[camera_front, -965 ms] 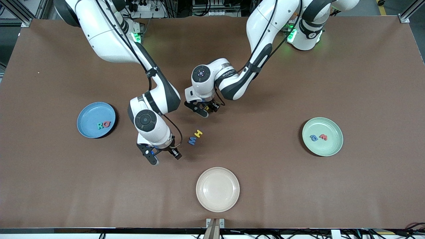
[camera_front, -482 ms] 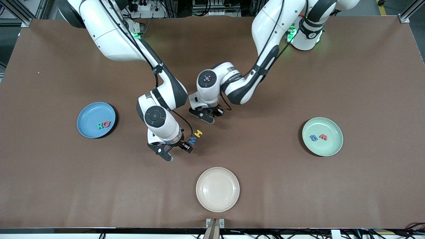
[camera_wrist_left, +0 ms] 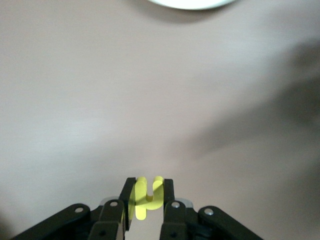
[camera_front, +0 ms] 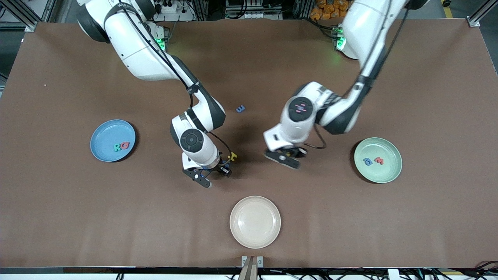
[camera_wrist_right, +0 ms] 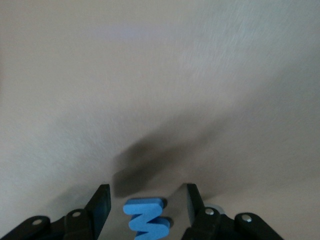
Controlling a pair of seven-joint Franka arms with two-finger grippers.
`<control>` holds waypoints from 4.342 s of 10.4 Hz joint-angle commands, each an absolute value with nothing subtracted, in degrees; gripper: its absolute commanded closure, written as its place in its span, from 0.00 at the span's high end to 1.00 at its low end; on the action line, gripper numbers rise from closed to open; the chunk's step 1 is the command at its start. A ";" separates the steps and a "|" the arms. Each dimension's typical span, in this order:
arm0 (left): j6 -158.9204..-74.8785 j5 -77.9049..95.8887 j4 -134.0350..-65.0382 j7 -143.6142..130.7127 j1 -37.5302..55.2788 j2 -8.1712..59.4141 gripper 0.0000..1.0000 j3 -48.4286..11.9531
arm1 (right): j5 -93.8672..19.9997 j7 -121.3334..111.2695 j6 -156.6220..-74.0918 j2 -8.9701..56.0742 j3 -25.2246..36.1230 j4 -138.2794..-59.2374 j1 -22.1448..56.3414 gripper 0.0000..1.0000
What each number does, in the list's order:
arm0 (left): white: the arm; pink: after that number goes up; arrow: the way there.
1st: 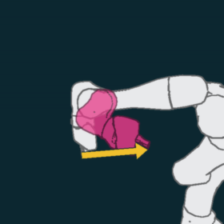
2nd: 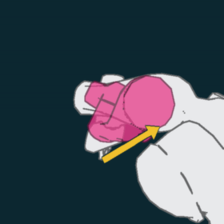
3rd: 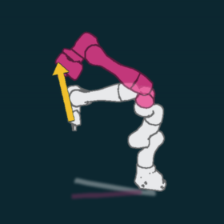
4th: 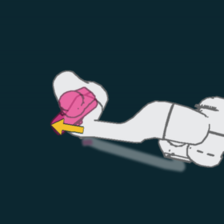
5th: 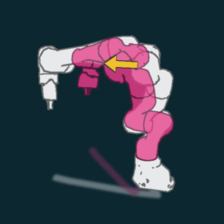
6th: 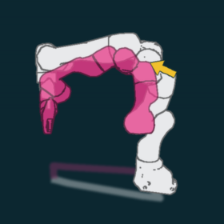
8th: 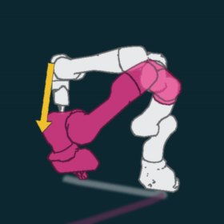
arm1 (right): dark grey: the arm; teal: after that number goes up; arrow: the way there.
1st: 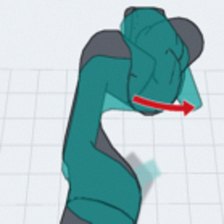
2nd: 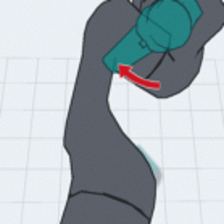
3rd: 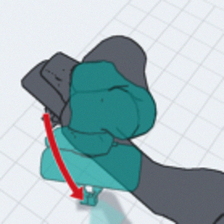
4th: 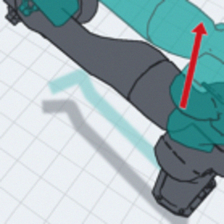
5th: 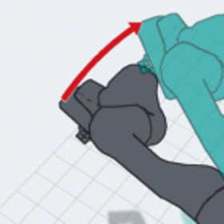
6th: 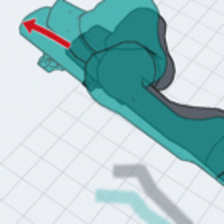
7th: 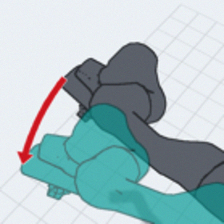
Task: Sort uppercase to blue plate, lowercase to green plate
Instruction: 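Drop the yellow letter on green plate while the right gripper grasps blue M, then drop the M on the blue plate while the left gripper grasps blue e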
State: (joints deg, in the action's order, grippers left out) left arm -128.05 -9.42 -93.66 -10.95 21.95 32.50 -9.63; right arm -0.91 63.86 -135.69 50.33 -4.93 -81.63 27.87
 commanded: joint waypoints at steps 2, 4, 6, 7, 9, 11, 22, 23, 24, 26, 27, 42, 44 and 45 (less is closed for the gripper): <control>-127.53 -9.93 -96.77 -3.02 9.53 30.06 0.00 -10.81 | -0.62 64.69 -135.00 51.06 -6.06 -80.16 27.77 0.65; -127.53 -9.84 -98.52 -1.58 3.98 30.23 0.00 -10.72 | -0.62 64.34 -134.91 51.06 -6.07 -80.16 27.77 0.58; -127.53 -9.41 -102.55 -1.58 -0.33 29.80 0.00 -10.46 | -0.35 64.07 -133.61 51.06 -6.15 -80.16 27.77 0.50; -127.70 -9.23 -104.31 -1.58 -1.74 29.79 0.00 -10.28 | -0.26 63.90 -132.46 51.06 -6.15 -80.16 27.77 0.46; -127.79 -9.14 -106.34 -1.84 -2.89 29.79 0.00 -9.85 | -0.09 63.81 -132.45 51.06 -6.07 -80.16 27.77 0.40; -127.79 -8.97 -106.79 -2.81 -3.43 29.88 0.99 -9.93 | 0.00 63.72 -132.45 51.15 -6.06 -80.24 27.77 0.27; -126.91 -9.49 -105.03 -26.45 9.46 27.60 1.00 -28.04 | -0.70 37.15 -116.22 48.43 1.29 -80.15 23.55 0.17; -127.35 -10.01 -104.42 -26.46 13.15 27.60 1.00 -28.04 | -0.70 31.43 -112.54 47.56 4.19 -80.33 23.55 0.17; -127.53 -9.93 -102.85 -26.54 16.92 28.64 1.00 -27.86 | -0.70 26.16 -108.58 46.16 6.74 -80.51 23.38 0.17; -127.70 -9.84 -99.68 -26.54 23.52 31.27 1.00 -27.51 | -0.70 16.83 -101.63 43.17 10.62 -81.03 22.24 0.17; -128.14 -9.93 -97.14 -26.72 27.64 33.55 0.93 -26.73 | -0.62 12.52 -100.12 41.59 13.16 -82.34 22.15 0.17; -128.23 -15.47 -92.11 -29.27 44.82 44.21 0.71 -19.51 | -5.80 -13.89 -127.88 22.59 27.33 -125.43 20.74 0.75; -128.32 -17.56 -92.55 -29.97 45.26 44.47 0.65 -19.51 | -11.48 -13.36 -126.39 22.67 27.25 -122.27 21.00 0.76; -128.32 -17.93 -92.55 -29.97 45.18 44.65 0.64 -19.51 | -13.78 -11.79 -126.39 22.68 26.99 -121.12 21.27 0.76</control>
State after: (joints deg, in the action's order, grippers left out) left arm -128.44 -15.61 -92.25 -28.02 45.03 44.68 -19.36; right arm -10.79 -13.58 -127.59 24.15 27.35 -122.41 21.00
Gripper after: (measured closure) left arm 0.344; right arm 0.238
